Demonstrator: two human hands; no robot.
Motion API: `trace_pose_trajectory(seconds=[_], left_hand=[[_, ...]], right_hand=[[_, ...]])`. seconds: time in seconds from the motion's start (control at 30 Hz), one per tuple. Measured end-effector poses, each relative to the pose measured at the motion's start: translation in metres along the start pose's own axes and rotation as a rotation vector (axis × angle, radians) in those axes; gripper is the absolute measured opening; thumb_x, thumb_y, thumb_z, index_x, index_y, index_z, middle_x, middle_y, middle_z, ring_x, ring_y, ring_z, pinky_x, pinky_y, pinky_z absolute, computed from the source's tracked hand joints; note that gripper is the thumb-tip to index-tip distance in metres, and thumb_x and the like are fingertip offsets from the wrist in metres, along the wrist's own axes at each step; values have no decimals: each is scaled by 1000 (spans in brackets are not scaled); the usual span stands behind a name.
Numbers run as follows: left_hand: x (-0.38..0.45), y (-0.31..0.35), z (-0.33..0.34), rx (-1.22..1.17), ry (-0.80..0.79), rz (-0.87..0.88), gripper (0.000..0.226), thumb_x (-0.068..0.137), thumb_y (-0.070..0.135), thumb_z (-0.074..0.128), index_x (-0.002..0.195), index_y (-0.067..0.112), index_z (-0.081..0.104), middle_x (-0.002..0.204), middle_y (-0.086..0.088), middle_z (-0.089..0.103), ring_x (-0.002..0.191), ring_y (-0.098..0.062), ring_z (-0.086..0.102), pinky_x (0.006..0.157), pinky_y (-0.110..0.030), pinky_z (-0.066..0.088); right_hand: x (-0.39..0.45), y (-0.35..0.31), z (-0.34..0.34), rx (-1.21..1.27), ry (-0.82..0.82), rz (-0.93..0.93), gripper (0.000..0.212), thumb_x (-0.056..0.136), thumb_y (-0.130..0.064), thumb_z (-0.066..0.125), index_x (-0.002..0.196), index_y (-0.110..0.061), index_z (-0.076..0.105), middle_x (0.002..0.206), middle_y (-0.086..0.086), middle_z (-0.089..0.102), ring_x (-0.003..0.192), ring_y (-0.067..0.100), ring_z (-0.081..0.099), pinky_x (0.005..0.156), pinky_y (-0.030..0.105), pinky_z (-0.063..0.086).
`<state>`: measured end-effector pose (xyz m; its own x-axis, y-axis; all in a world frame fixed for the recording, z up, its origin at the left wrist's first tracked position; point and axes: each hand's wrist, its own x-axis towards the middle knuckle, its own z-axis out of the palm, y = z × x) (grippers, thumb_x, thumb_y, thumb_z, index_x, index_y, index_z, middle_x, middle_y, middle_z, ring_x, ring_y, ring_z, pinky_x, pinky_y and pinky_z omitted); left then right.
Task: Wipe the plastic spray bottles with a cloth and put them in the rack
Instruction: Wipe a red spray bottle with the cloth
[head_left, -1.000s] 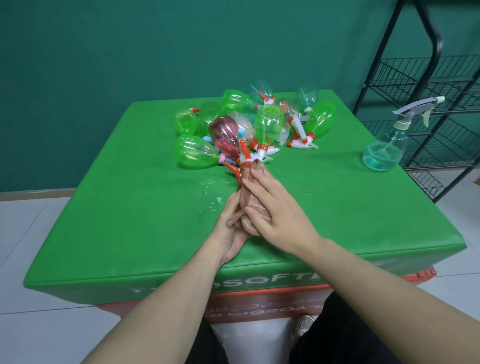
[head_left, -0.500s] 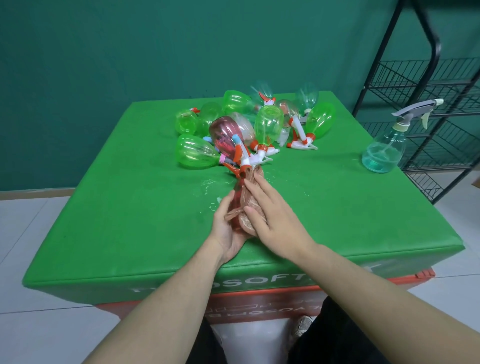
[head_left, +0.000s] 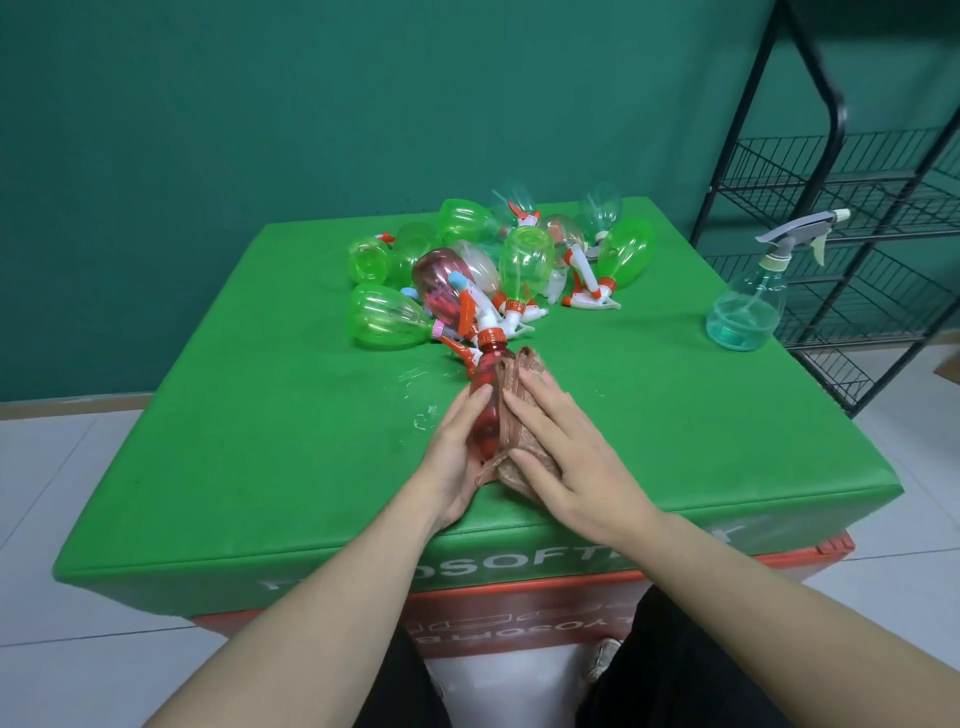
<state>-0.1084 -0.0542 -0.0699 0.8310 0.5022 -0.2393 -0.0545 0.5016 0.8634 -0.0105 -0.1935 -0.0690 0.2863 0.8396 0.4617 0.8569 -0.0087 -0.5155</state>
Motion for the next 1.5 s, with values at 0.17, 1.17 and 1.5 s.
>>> trace_pose_trajectory(seconds=[0.17, 1.17, 1.5], left_hand=[[-7, 6, 13, 177, -50, -2, 47, 88, 44, 62, 133, 29, 57, 119, -4, 74, 104, -29, 73, 81, -56, 60], [-13, -6, 6, 21, 16, 1, 52, 85, 41, 63, 136, 37, 54, 122, 1, 74, 110, -20, 71, 84, -42, 59], [-10, -12, -1, -42, 18, -42, 66, 85, 46, 58, 145, 20, 50, 132, -13, 68, 109, -29, 71, 77, -49, 60]], right_hand=[[14, -4, -10, 168, 38, 153, 53, 105, -38, 42, 156, -25, 38, 166, -10, 25, 153, 3, 18, 125, 27, 16], [-3, 0, 2, 61, -97, 88, 60, 104, -46, 39, 160, -31, 24, 170, -12, 7, 156, 9, 1, 127, 37, 11], [36, -14, 12, 321, -44, 411, 51, 110, -35, 37, 159, -28, 27, 167, -6, 20, 150, -3, 13, 127, 32, 11]])
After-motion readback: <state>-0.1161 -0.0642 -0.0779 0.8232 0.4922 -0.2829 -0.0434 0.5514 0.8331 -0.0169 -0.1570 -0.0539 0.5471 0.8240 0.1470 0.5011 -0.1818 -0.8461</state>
